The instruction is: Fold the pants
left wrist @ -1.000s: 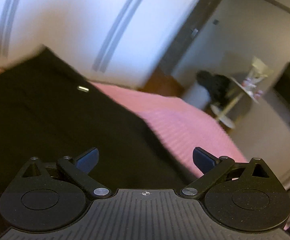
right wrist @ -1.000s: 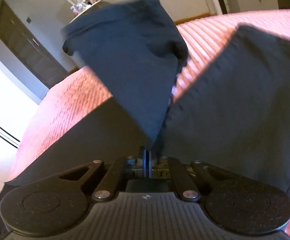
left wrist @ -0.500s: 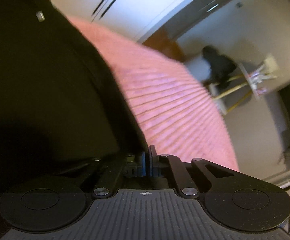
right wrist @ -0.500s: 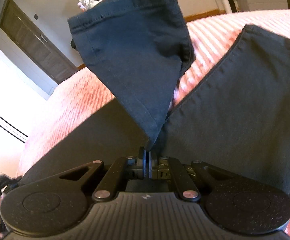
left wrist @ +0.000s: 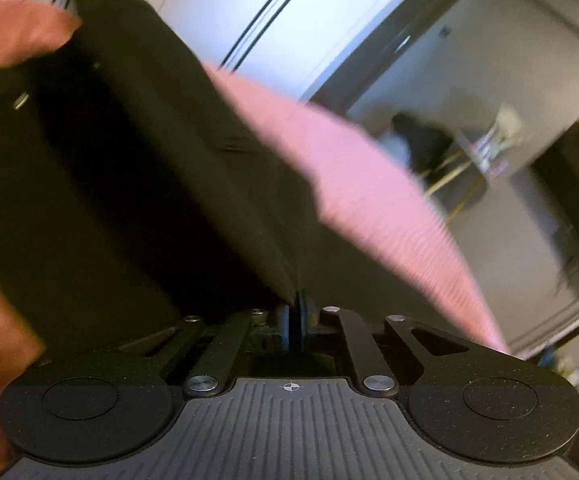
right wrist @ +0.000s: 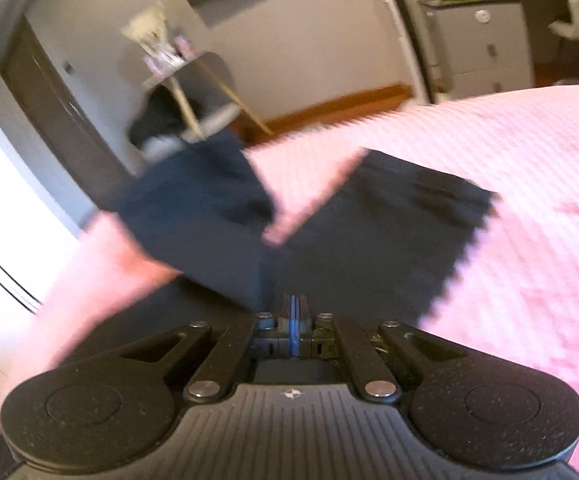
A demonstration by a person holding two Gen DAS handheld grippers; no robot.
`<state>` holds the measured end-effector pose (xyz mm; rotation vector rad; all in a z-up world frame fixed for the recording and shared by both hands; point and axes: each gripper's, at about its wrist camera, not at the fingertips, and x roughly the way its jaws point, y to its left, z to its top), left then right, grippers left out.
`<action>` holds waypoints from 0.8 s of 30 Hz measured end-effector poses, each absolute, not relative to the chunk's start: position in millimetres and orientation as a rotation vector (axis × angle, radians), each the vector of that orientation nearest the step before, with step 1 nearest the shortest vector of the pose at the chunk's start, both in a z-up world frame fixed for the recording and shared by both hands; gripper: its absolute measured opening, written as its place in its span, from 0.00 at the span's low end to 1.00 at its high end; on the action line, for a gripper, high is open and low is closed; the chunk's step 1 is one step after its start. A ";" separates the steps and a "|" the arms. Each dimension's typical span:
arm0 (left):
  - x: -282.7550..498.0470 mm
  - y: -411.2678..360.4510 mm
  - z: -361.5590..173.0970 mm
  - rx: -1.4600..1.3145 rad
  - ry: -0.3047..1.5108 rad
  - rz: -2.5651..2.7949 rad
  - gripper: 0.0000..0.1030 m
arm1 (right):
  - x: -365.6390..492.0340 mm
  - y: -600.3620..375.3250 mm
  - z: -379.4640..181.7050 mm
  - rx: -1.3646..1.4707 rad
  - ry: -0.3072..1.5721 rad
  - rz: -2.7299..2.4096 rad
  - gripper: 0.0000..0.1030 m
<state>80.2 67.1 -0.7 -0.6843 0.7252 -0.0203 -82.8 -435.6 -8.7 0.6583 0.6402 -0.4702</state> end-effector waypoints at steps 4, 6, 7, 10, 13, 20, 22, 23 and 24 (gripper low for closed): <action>61.0 80.8 -0.7 -0.710 0.727 0.083 0.55 | -78.5 -412.3 1.0 0.499 0.642 -0.406 0.23; 55.6 94.8 8.6 -0.709 0.673 0.137 0.83 | -67.5 -394.5 7.6 0.384 0.608 -0.392 0.67; 55.0 99.9 10.7 -0.715 0.653 0.163 0.86 | -60.7 -384.7 10.0 0.309 0.585 -0.377 0.82; 54.0 118.9 15.3 -0.710 0.634 0.235 0.87 | -35.9 -356.8 12.5 0.065 0.536 -0.346 0.82; 41.9 136.4 8.7 -0.754 0.637 0.302 0.88 | 1.8 -336.6 2.5 -0.169 0.558 -0.379 0.82; 21.4 186.1 -4.7 -0.885 0.627 0.329 0.88 | 72.4 -360.0 -22.0 -0.098 0.784 -0.393 0.10; 19.4 196.7 -3.4 -0.887 0.597 0.331 0.88 | 62.7 -385.6 -4.5 0.111 0.733 -0.417 0.03; 21.2 201.0 -3.2 -0.882 0.583 0.336 0.88 | 52.9 -394.5 2.7 0.172 0.698 -0.447 0.03; 24.1 205.6 -4.3 -0.885 0.584 0.344 0.88 | 37.6 -409.2 17.3 0.257 0.638 -0.475 0.03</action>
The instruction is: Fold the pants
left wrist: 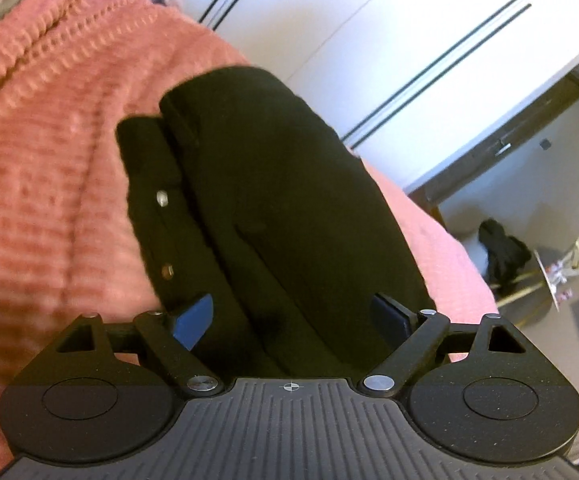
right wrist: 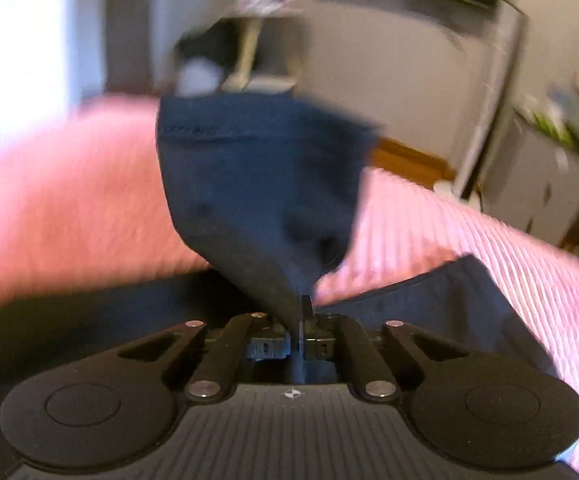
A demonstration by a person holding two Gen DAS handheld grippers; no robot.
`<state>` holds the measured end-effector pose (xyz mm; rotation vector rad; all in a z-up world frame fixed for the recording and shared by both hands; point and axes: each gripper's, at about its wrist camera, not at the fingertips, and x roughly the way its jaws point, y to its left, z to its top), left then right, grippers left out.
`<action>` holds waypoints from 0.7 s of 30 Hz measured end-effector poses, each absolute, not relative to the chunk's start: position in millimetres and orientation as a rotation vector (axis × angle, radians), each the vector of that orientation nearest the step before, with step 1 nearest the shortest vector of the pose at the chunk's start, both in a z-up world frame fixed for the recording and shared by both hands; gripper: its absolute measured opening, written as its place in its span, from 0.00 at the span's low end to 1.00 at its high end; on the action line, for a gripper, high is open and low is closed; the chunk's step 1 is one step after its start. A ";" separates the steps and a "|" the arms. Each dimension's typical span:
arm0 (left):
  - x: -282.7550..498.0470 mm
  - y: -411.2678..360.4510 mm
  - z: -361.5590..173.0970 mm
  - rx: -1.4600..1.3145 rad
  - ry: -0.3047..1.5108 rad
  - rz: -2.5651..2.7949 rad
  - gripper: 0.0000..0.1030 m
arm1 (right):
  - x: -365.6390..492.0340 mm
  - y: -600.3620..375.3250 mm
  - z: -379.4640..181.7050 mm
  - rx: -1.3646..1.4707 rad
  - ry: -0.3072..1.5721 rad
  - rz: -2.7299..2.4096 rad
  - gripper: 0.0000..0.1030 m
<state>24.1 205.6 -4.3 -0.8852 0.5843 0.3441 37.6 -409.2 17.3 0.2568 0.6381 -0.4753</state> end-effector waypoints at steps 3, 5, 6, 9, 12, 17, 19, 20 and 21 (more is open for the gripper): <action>28.9 209.7 -10.3 -0.942 0.616 0.340 0.87 | -13.7 -444.7 47.5 0.476 0.494 -0.535 0.03; 32.8 215.0 -17.4 -0.965 0.613 0.326 0.87 | -50.2 -463.5 48.8 0.596 0.444 -0.546 0.03; 34.1 214.0 -16.8 -0.957 0.612 0.325 0.85 | -63.0 -466.8 43.8 0.599 0.452 -0.577 0.03; 41.5 216.3 -16.1 -0.931 0.612 0.324 0.81 | -84.7 -478.9 5.9 0.638 0.542 -0.627 0.03; 38.8 228.4 -16.9 -1.009 0.594 0.334 0.79 | -96.5 -491.4 -30.2 0.780 0.596 -0.630 0.05; 24.8 242.9 -16.9 -1.012 0.587 0.329 0.69 | -108.0 -497.9 -45.5 0.930 0.521 -0.600 0.19; 23.6 245.8 -16.7 -0.994 0.590 0.328 0.67 | -104.1 -499.1 -45.5 0.919 0.528 -0.587 0.20; 24.2 249.2 -18.2 -0.989 0.589 0.330 0.66 | -103.2 -499.9 -44.9 0.916 0.530 -0.582 0.20; 27.2 252.4 -19.5 -0.987 0.589 0.330 0.66 | -101.6 -502.1 -44.5 0.923 0.533 -0.580 0.20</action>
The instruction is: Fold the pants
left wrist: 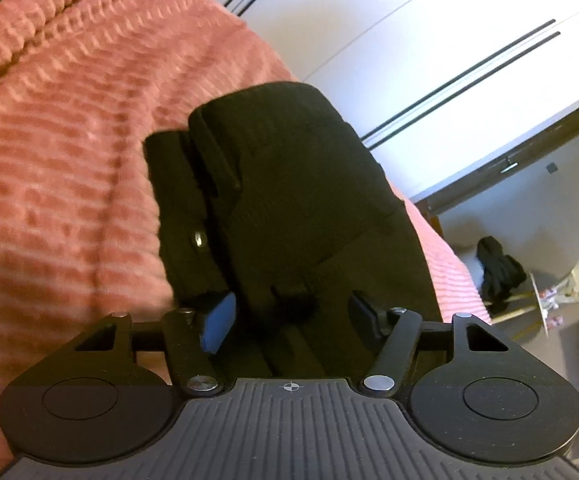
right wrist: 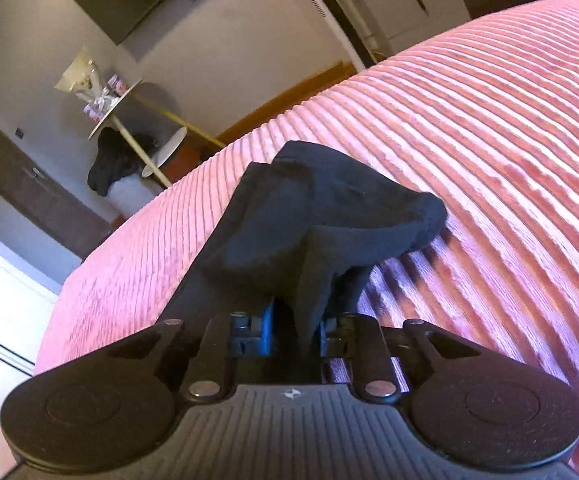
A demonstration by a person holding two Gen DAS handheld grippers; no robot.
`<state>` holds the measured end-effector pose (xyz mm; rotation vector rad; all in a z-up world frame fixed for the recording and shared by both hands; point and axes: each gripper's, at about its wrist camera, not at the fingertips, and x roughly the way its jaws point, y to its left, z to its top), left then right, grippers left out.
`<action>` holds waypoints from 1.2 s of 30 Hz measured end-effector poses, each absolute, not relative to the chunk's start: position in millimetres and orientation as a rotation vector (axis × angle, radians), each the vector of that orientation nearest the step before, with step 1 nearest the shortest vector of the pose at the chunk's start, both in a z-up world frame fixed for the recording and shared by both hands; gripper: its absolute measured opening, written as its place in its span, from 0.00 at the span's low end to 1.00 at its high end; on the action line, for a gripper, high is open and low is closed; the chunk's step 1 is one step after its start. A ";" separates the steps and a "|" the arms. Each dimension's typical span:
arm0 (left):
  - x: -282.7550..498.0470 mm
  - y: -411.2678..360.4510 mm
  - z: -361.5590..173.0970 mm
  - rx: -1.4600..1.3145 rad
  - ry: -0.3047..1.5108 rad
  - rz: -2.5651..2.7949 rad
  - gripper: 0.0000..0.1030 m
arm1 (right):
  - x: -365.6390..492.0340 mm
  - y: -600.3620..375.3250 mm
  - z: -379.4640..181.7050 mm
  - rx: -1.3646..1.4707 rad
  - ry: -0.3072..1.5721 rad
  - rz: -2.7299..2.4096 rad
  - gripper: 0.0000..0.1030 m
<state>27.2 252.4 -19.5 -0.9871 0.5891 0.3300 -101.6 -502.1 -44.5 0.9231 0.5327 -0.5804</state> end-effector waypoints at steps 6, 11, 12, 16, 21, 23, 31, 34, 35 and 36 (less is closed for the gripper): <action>47.2 269.3 -29.1 -1.027 0.603 0.374 0.61 | -91.2 -510.0 -44.3 0.982 0.546 -0.580 0.20; 54.1 276.5 -22.1 -1.017 0.608 0.384 0.20 | -78.8 -513.0 -38.3 0.964 0.591 -0.593 0.15; 51.6 276.3 -17.1 -1.003 0.597 0.372 0.14 | -72.9 -513.0 -33.0 0.935 0.606 -0.596 0.07; 38.9 278.7 14.5 -0.979 0.500 0.308 0.09 | -60.1 -506.7 9.2 0.802 0.539 -0.531 0.04; 13.7 282.1 32.1 -0.919 0.418 0.315 0.10 | -67.1 -493.8 46.1 0.669 0.367 -0.430 0.04; 10.1 283.3 16.7 -0.904 0.478 0.357 0.10 | -70.6 -498.6 30.7 0.646 0.395 -0.411 0.05; 5.2 282.2 -4.9 -0.838 0.629 0.527 0.42 | -96.4 -526.7 -37.2 0.869 0.585 -0.505 0.21; 0.5 284.6 11.5 -0.773 0.635 0.606 0.52 | -89.0 -525.4 -27.0 0.789 0.657 -0.537 0.25; -2.0 281.6 19.5 -0.723 0.629 0.645 0.54 | -90.0 -526.2 -21.3 0.753 0.667 -0.568 0.29; -3.3 276.4 28.5 -0.656 0.617 0.672 0.60 | -92.9 -524.8 -15.9 0.711 0.674 -0.625 0.43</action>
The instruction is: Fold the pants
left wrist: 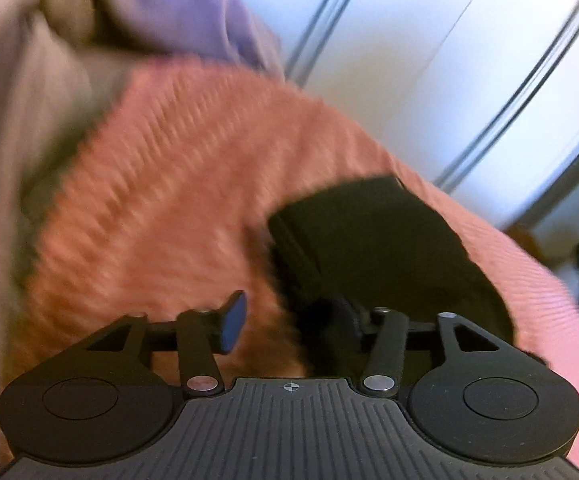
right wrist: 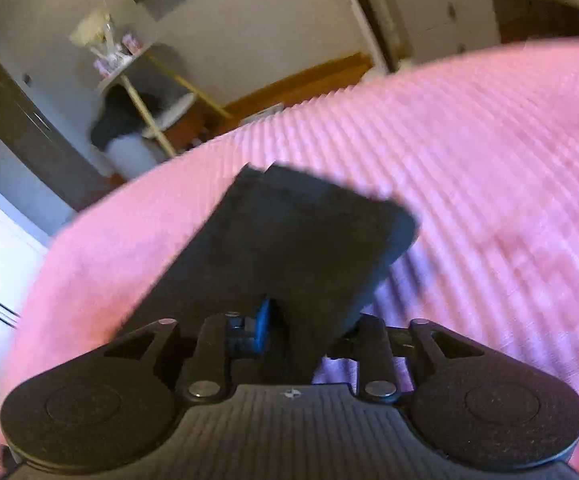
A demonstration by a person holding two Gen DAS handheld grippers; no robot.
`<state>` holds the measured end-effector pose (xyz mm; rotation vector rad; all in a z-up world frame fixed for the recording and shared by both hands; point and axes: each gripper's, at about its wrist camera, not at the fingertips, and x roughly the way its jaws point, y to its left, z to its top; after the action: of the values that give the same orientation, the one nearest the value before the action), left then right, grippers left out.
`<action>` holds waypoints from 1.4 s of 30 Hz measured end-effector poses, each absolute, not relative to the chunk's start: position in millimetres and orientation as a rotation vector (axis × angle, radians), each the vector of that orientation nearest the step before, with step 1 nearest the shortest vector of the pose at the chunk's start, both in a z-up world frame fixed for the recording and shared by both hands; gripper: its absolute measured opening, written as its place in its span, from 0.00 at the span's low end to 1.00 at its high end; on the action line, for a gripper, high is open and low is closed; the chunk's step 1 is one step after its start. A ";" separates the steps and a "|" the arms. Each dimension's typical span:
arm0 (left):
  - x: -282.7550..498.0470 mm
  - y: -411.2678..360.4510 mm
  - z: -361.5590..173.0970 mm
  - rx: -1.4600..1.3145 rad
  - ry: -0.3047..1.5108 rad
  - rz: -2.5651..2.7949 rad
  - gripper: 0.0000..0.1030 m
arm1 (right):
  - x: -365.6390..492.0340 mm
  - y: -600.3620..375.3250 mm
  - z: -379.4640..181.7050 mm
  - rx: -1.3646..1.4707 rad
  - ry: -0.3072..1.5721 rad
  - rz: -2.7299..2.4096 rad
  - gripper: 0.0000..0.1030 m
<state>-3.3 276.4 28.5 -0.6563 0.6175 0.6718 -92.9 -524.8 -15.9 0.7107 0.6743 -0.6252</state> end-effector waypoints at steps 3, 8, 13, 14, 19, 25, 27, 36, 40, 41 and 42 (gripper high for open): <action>2.6 249.3 48.0 -0.480 0.592 0.622 0.77 | -99.8 -518.0 0.7 0.598 0.632 -0.765 0.60; 25.4 170.4 56.0 -0.397 0.611 0.360 0.92 | -95.9 -491.8 26.8 0.439 0.542 -0.769 0.66; 46.5 86.0 43.5 -0.372 0.654 0.130 0.93 | -72.7 -481.7 38.0 0.348 0.556 -0.637 0.73; 46.6 71.5 38.0 -0.390 0.661 0.107 0.93 | -65.5 -482.6 36.1 0.364 0.588 -0.589 0.73; 50.2 46.3 4.8 -0.415 0.752 0.032 0.93 | -25.9 -476.8 19.7 0.476 0.743 -0.378 0.73; 53.3 45.1 -1.4 -0.320 0.723 0.061 0.94 | 33.8 -441.4 11.7 0.355 0.888 -0.225 0.73; 46.8 35.8 0.7 -0.300 0.707 0.080 0.94 | 53.2 -437.0 6.1 0.367 0.957 -0.267 0.74; 41.3 27.9 -0.5 -0.261 0.694 0.065 0.94 | 81.8 -439.1 -12.1 0.526 1.131 -0.529 0.75; 46.6 28.9 -1.0 -0.284 0.707 0.078 0.94 | 87.6 -423.9 -13.2 0.404 1.139 -0.550 0.50; 43.3 29.5 0.0 -0.294 0.704 0.080 0.94 | 86.1 -422.7 -11.5 0.391 1.130 -0.542 0.43; 44.8 31.0 0.2 -0.304 0.701 0.082 0.94 | 82.2 -422.8 -9.0 0.383 1.117 -0.531 0.28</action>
<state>44.8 31.0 0.2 -0.3041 0.7013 0.0817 82.2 -422.8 -9.0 0.3827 1.1165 -0.5310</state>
